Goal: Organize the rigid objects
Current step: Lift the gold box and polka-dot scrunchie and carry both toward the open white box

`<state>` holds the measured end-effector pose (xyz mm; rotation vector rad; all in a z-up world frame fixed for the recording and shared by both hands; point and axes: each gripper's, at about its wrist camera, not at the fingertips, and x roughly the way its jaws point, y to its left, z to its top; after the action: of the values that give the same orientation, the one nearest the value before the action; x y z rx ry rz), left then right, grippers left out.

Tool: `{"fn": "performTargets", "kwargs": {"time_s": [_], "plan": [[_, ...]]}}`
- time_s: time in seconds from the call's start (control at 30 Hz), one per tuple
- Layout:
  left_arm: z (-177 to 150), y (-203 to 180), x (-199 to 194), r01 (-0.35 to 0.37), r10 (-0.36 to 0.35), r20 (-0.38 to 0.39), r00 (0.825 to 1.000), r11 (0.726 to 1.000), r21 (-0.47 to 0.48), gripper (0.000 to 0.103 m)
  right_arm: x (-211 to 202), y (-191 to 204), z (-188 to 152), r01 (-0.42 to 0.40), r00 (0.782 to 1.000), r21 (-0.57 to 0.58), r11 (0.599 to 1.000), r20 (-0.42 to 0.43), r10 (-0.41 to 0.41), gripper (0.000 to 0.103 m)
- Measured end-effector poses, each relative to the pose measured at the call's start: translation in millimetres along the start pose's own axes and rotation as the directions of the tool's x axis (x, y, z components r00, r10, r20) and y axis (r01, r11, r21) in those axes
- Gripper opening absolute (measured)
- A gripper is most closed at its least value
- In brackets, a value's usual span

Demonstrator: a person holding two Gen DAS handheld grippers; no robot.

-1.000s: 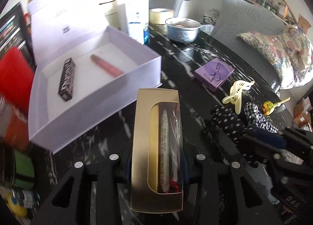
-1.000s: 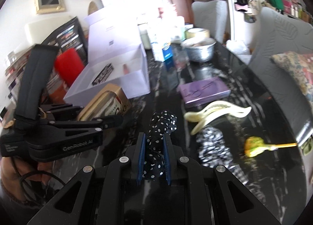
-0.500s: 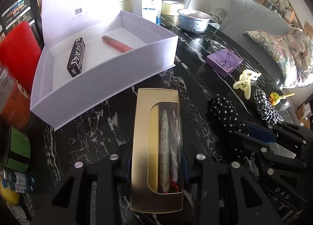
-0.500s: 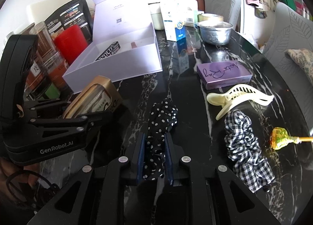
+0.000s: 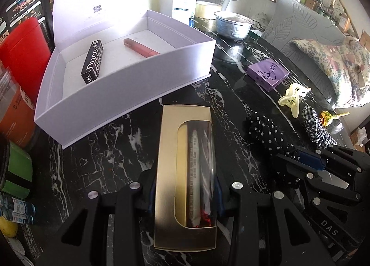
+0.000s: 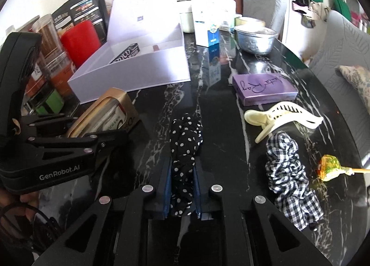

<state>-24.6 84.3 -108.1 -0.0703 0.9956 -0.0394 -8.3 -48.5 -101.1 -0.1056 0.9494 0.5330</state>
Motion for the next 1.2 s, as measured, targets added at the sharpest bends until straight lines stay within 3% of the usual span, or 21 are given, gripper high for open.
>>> {"fn": "performTargets", "kwargs": {"time_s": [0.6,1.2], "plan": [[-4.9,4.9,-8.1,-0.009,0.009,0.011,1.0,0.999,-0.039,0.038,-8.3,2.2,1.2,-0.04,0.999,0.007,0.999,0.011,0.04,0.016],[-15.7,11.3,-43.1,-0.034,0.04,0.063,0.997,0.996,-0.083,0.038,-28.4,16.8,4.9,-0.101,0.993,-0.036,0.994,0.05,0.103,0.016]]}}
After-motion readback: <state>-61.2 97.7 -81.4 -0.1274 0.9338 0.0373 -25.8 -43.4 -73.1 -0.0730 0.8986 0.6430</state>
